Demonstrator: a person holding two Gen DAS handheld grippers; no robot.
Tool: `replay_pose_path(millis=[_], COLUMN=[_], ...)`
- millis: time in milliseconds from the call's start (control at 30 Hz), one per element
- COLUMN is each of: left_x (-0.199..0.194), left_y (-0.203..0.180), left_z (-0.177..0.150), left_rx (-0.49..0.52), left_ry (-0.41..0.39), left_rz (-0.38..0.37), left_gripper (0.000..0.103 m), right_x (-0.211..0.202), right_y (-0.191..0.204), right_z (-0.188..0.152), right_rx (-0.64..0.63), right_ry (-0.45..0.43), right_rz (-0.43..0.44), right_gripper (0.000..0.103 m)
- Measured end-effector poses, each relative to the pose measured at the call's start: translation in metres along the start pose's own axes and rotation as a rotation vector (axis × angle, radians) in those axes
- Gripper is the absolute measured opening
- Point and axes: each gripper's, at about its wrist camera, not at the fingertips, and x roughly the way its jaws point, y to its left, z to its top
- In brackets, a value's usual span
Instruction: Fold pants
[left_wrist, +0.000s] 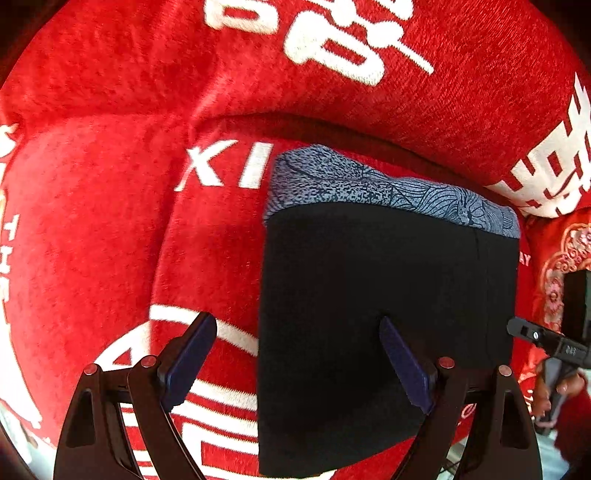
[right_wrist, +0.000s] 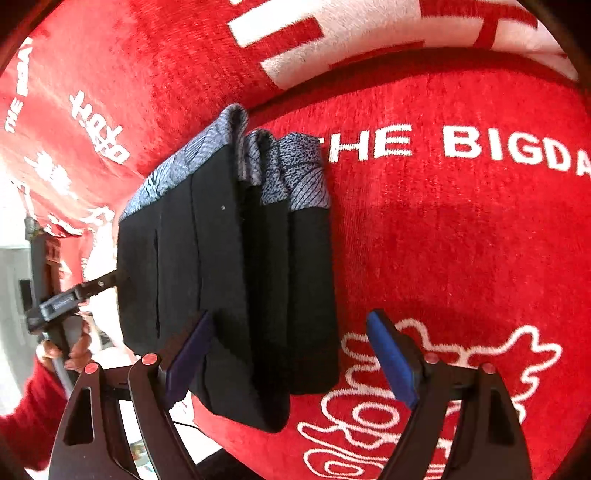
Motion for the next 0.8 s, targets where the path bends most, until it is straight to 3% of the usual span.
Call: replay_pose_path(millis=[67,133,400,600,800], left_x=[0.008,0.014,0.038,0.049,0.025], left_y=[0.001,0.001,-0.008,-0.009,-0.035], left_z=[0.004,0.008,0.015,0.014,0.003], left_rx=[0.0,-0.003,0.019,-0.023,0.058], left_ry=[0.014,0.026,0.043,0.026,-0.07], left_rz=[-0.041,-0.066,-0.123,-0.151,-0.11], left_gripper=[0.091,0.101,0.101,0.102,0.069], right_x=[0.001,0.002,0.019,0.036,0.028], right_y=[-0.006,-0.01,-0.011,-0.008,0.005], right_z=[0.004,0.007,0.021,0.034,0.031], right_rx=[0.027,0.039,-0.001,0.01,-0.001], right_ry=[-0.005,-0.011,0.046,0.062,0.046], right_rz=[0.036,0.067,0.177,0.239,0.212], right_gripper=[0.087,0.087,0.087,0.086,0.05])
